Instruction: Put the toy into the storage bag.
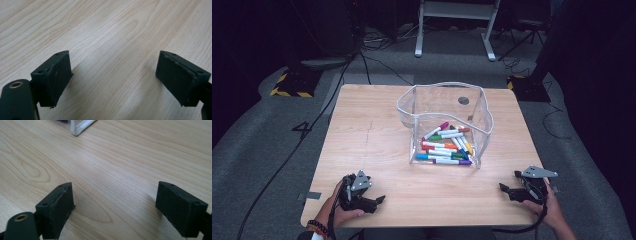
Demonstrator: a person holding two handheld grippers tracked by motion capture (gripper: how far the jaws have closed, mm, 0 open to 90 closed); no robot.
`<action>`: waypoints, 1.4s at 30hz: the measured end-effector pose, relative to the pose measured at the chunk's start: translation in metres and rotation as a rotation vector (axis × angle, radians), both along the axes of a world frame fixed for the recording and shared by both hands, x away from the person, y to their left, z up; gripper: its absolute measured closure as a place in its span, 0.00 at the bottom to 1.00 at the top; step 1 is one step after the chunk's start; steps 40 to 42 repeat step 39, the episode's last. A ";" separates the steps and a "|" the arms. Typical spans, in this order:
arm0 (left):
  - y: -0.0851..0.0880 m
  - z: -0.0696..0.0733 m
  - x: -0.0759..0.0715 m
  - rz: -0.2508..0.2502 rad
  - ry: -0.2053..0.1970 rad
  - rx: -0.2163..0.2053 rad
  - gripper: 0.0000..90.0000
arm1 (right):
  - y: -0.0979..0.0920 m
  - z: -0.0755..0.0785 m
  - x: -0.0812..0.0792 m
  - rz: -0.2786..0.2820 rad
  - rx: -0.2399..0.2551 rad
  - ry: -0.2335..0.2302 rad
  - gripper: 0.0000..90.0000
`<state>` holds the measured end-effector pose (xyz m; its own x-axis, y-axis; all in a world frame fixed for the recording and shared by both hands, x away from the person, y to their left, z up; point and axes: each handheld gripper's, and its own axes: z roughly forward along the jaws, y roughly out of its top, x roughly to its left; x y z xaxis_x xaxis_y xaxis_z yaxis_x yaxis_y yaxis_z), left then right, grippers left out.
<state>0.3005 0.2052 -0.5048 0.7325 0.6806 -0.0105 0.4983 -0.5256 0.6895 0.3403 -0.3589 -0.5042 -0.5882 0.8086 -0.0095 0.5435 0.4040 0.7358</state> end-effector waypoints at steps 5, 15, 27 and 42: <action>0.000 0.000 -0.001 0.013 0.002 0.001 0.15 | 0.000 0.000 0.000 -0.002 -0.001 0.000 0.16; 0.000 0.000 -0.001 0.005 0.003 0.000 0.15 | 0.000 0.000 0.001 -0.001 -0.001 -0.002 0.16; 0.000 0.000 -0.001 0.004 0.002 0.000 0.15 | 0.000 0.000 0.001 -0.001 -0.001 -0.002 0.16; 0.000 0.000 0.000 0.006 0.003 -0.001 0.15 | 0.000 0.000 0.001 0.000 0.000 -0.001 0.16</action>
